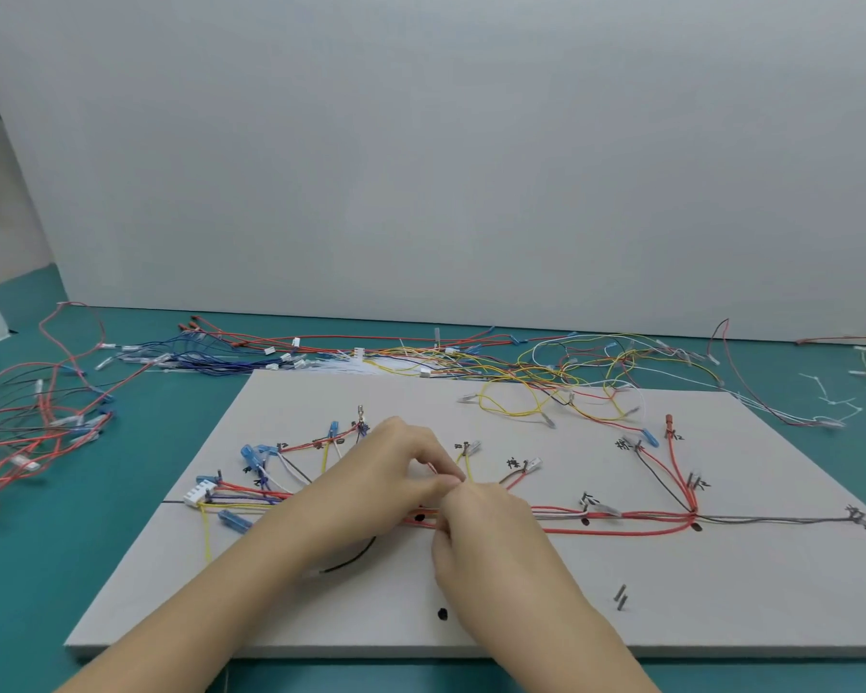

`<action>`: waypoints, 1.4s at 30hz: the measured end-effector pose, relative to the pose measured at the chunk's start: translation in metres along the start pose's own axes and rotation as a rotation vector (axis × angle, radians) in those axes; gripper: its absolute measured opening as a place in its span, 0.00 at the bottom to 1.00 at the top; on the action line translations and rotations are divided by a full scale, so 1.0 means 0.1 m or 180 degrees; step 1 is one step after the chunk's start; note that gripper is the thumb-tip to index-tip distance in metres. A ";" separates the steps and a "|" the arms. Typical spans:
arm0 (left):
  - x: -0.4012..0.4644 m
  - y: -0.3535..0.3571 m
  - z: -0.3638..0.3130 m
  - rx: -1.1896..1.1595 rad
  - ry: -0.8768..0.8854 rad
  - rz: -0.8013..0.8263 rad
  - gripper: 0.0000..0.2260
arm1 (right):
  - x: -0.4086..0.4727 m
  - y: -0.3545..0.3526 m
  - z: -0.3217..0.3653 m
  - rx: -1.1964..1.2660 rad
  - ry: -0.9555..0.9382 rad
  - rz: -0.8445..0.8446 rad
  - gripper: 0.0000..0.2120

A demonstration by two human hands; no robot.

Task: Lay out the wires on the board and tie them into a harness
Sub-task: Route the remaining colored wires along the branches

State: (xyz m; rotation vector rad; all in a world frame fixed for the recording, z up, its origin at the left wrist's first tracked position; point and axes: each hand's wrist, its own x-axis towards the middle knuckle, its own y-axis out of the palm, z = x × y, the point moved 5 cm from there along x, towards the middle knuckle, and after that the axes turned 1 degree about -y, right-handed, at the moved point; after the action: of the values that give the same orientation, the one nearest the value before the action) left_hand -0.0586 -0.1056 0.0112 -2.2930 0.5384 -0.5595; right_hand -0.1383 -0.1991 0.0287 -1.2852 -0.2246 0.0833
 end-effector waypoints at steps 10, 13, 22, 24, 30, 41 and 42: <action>-0.01 0.12 -0.04 0.0196 0.0137 -0.0017 0.03 | -0.12 0.10 -0.36 0.0576 0.0047 -0.0373 0.10; -0.01 0.13 -0.04 0.0131 0.0163 0.0010 0.02 | -0.13 0.07 -0.45 0.0732 0.0079 -0.0432 0.09; -0.04 0.15 -0.06 0.0162 0.0132 0.0021 0.06 | -0.24 -0.20 -0.93 0.1199 0.0208 -0.0040 0.07; -0.05 0.18 -0.09 0.0135 0.0112 0.0021 0.05 | -0.25 -0.23 -1.05 0.1611 0.0404 0.0094 0.07; -0.03 0.19 -0.14 0.0124 0.0022 0.0007 0.03 | -0.29 -0.42 -1.51 0.1894 0.0983 0.0186 0.07; -0.01 0.19 -0.10 -0.0089 -0.0182 -0.0097 0.02 | -0.46 -0.47 -2.05 0.2331 0.1767 -0.0959 0.08; -0.02 0.19 -0.10 -0.0078 -0.0171 -0.0102 0.02 | -0.46 -0.46 -2.09 0.2259 0.1924 -0.0994 0.08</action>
State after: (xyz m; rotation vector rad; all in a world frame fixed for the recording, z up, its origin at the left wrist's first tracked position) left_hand -0.0694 -0.1231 0.0035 -2.3367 0.4859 -0.5077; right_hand -0.1419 -0.4174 0.0120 -0.5146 0.1262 -0.4546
